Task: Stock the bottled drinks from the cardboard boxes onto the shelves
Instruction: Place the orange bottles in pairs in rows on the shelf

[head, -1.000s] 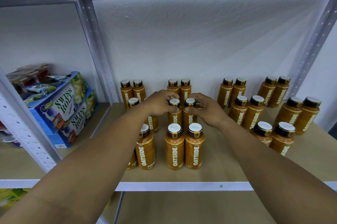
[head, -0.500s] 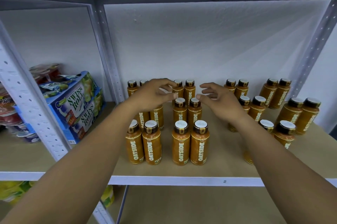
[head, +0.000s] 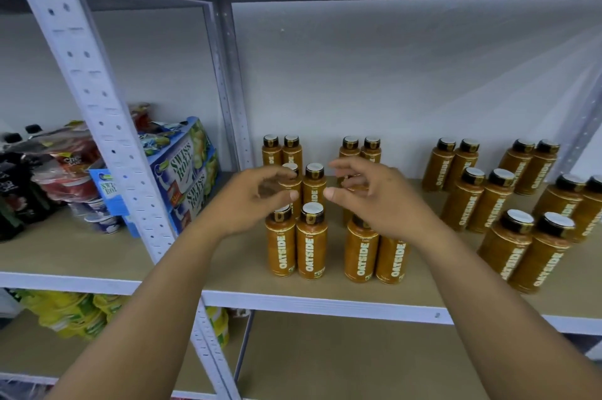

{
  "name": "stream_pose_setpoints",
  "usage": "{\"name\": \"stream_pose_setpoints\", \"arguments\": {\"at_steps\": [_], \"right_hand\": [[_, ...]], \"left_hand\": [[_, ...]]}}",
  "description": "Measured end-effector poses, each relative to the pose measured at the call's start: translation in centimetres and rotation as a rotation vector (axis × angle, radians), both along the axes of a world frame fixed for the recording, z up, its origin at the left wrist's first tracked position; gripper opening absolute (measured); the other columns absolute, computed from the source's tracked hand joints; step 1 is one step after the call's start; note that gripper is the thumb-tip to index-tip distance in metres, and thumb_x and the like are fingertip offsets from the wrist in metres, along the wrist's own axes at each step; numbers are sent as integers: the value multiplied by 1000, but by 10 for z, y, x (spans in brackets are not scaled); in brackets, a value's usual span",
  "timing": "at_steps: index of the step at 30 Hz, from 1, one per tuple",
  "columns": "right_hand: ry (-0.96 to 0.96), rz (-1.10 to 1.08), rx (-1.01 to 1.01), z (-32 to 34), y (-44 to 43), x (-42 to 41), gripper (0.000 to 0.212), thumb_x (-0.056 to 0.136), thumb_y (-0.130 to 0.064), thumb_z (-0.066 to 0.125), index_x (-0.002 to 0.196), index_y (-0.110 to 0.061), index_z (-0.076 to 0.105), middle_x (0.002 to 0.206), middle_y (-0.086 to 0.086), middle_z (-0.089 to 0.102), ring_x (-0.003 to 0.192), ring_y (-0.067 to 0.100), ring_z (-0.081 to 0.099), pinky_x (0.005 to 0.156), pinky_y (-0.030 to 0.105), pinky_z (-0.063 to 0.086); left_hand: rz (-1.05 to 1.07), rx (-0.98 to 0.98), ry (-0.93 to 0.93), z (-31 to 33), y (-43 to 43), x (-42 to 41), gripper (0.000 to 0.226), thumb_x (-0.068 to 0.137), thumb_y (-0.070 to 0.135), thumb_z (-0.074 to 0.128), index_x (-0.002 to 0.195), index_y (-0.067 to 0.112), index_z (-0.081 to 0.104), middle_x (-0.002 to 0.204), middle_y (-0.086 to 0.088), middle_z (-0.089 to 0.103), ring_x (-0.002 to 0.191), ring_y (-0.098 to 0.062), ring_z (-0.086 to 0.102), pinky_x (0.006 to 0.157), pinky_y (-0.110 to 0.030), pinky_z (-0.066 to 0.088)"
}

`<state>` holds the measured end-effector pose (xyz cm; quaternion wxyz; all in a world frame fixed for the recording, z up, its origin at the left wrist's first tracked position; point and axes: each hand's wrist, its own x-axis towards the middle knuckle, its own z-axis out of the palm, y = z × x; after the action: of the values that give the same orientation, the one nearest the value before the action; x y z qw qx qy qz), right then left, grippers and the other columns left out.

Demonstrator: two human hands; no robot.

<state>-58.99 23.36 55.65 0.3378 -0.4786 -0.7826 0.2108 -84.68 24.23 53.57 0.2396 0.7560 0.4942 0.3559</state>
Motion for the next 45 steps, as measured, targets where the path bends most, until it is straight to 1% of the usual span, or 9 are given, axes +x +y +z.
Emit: {"name": "stream_pose_setpoints", "arguments": {"at_steps": [6, 10, 14, 17, 23, 30, 34, 40, 45], "right_hand": [[-70, -8, 24, -31, -4, -32, 53, 93, -49, 68, 143, -43, 50, 152, -14, 47, 137, 11, 47, 109, 37, 47], [-134, -41, 31, -49, -2, -41, 56, 93, -44, 69, 145, -36, 51, 149, -12, 50, 133, 11, 49, 103, 27, 44], [-151, -67, 14, -62, 1, -45, 57, 92, -41, 71, 146, -34, 51, 146, -9, 55, 128, 11, 53, 102, 27, 45], [-102, -73, -7, -69, -1, -46, 58, 93, -37, 72, 147, -35, 50, 145, -10, 56, 127, 9, 54, 97, 20, 43], [-34, -107, -12, -78, -8, -53, 54, 98, -32, 66, 148, -36, 46, 138, -14, 60, 111, -4, 51, 80, 0, 36], [50, -130, -32, -85, -14, -58, 53, 99, -31, 64, 148, -37, 43, 140, -13, 59, 120, 2, 54, 98, 20, 48], [56, -128, -47, -87, -14, -60, 52, 99, -33, 64, 147, -39, 42, 139, -13, 59, 119, 6, 56, 95, 19, 48], [120, -98, -92, -89, -12, -68, 58, 98, -33, 65, 149, -38, 37, 147, -12, 54, 134, 11, 52, 109, 32, 47], [145, -79, -102, -93, -10, -75, 58, 98, -33, 66, 148, -40, 37, 146, -16, 52, 134, 6, 49, 106, 23, 44]], "left_hand": [[0, 1, -53, -32, -3, -14, 38, 91, 34, 76, 123, 48, 62, 128, 22, 64, 123, 1, 57, 103, -40, 53], [-20, -40, -61, -45, 1, -19, 43, 89, 33, 78, 130, 36, 64, 131, 17, 64, 124, 0, 56, 104, -43, 52], [-29, -72, -65, -56, 4, -20, 47, 89, 35, 78, 132, 41, 61, 133, 19, 63, 126, -5, 57, 107, -46, 50], [-25, -73, -88, -64, 5, -18, 50, 89, 34, 78, 133, 48, 58, 135, 21, 61, 128, -6, 56, 108, -46, 49], [-40, -57, -169, -74, 1, -16, 52, 93, 31, 74, 141, 41, 56, 139, 25, 58, 132, 1, 52, 112, -40, 46], [-47, -78, -206, -75, -3, -19, 58, 90, 25, 78, 138, 44, 52, 136, 27, 59, 130, 2, 52, 109, -40, 50], [-30, -76, -220, -77, -4, -23, 54, 89, 27, 79, 134, 42, 53, 135, 23, 60, 131, -2, 53, 108, -43, 51], [-3, -66, -241, -78, -7, -32, 55, 88, 28, 81, 134, 44, 55, 133, 22, 62, 128, -3, 56, 105, -42, 52], [42, -82, -283, -79, -12, -38, 65, 86, 26, 82, 139, 43, 48, 127, 36, 57, 119, 14, 54, 94, -19, 50]]}}
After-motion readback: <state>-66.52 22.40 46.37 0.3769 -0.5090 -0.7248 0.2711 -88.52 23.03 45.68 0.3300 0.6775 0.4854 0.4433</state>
